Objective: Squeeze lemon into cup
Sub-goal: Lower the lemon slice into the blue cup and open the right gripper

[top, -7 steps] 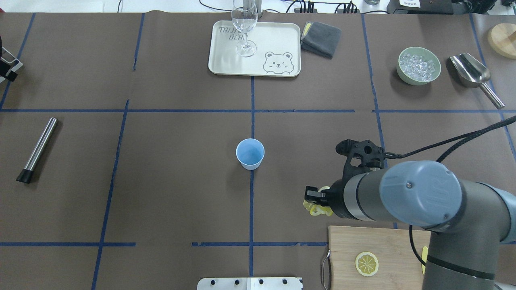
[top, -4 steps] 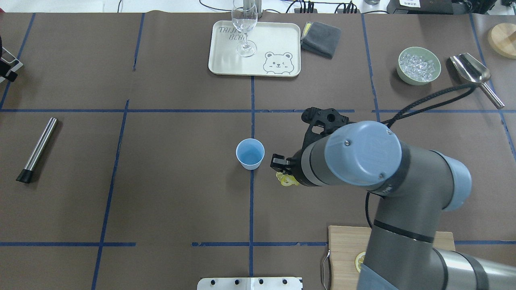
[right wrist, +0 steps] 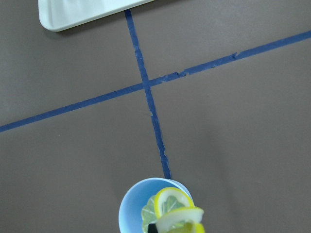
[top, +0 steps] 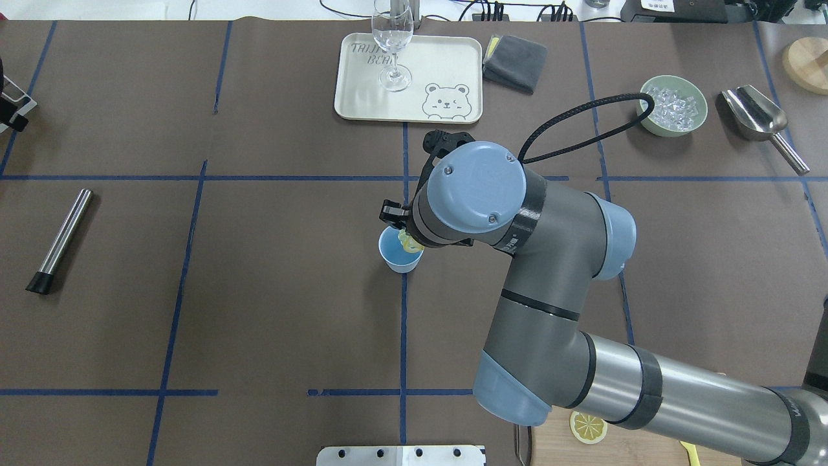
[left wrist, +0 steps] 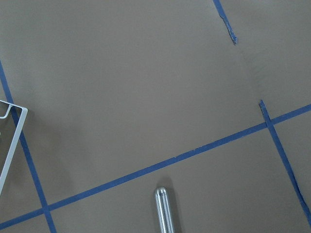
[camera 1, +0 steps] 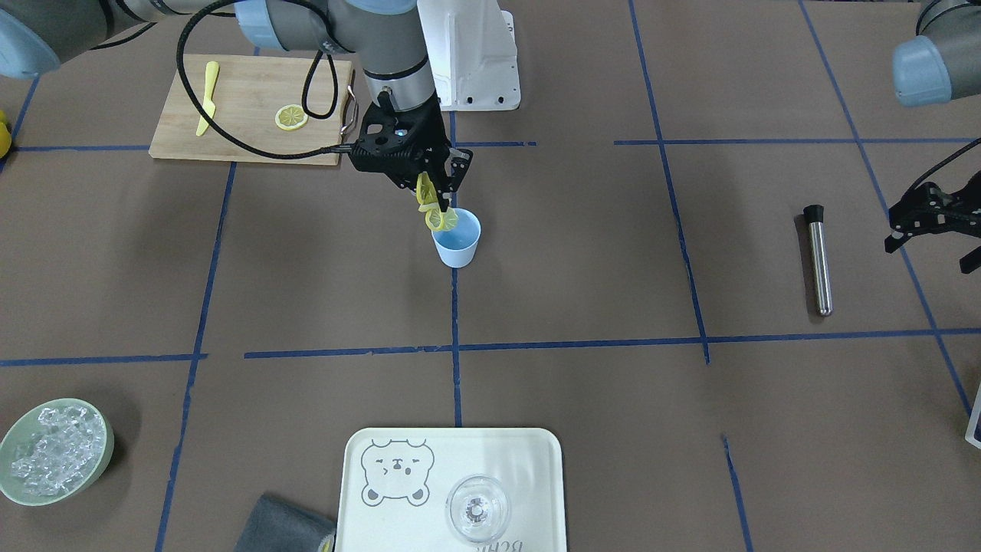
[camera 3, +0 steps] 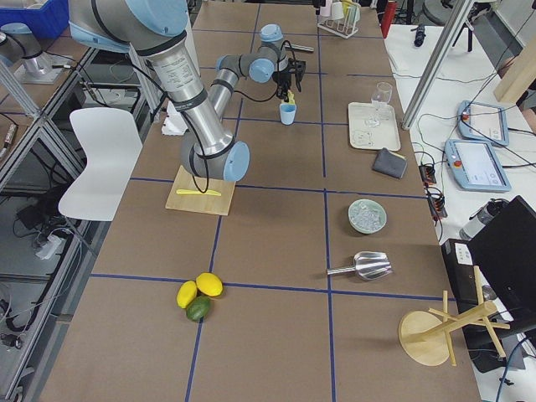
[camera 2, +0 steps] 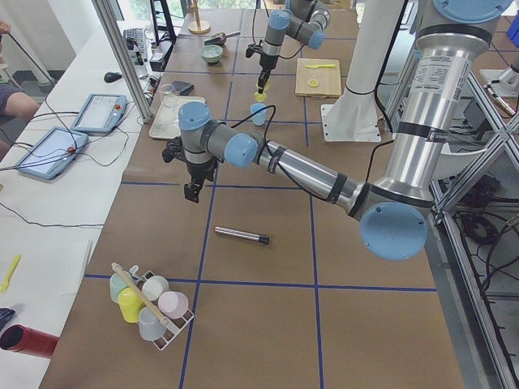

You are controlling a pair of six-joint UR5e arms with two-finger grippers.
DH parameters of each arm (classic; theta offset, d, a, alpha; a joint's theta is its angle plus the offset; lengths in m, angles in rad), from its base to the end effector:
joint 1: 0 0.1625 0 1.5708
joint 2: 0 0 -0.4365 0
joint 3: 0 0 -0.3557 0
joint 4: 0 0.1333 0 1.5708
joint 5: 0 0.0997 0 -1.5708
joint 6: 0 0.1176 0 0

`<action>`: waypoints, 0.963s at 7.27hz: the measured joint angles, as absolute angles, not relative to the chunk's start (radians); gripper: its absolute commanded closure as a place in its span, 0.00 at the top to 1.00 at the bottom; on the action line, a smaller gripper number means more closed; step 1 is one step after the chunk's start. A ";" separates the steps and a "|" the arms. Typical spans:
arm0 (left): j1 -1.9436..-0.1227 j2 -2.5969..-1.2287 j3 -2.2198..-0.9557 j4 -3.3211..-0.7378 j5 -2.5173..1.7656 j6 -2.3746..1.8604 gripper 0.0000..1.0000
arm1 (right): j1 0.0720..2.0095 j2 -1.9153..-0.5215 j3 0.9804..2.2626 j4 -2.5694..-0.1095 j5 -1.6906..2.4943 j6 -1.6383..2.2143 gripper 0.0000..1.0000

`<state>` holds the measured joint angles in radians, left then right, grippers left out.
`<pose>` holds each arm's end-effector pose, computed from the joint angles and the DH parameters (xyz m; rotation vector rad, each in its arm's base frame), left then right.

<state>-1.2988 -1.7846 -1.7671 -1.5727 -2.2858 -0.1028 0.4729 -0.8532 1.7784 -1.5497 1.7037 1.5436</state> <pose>0.0925 -0.5408 0.4887 0.2568 0.7683 0.3071 -0.5285 -0.4026 0.1945 0.1154 -0.9510 0.3485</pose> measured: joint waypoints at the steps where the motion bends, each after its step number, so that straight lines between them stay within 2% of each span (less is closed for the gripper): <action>1: -1.299 -1.785 -1.767 -1.572 -2.286 -0.103 1.00 | 0.479 -0.846 1.753 -1.524 1.703 1.544 0.41; 6: -1.298 -1.785 -1.767 -1.574 -2.286 -0.103 1.00 | 0.482 -0.825 1.717 -1.508 1.703 1.546 0.46; 7: -1.299 -1.785 -1.768 -1.574 -2.286 -0.103 1.00 | 0.481 -0.823 1.714 -1.508 1.703 1.546 0.49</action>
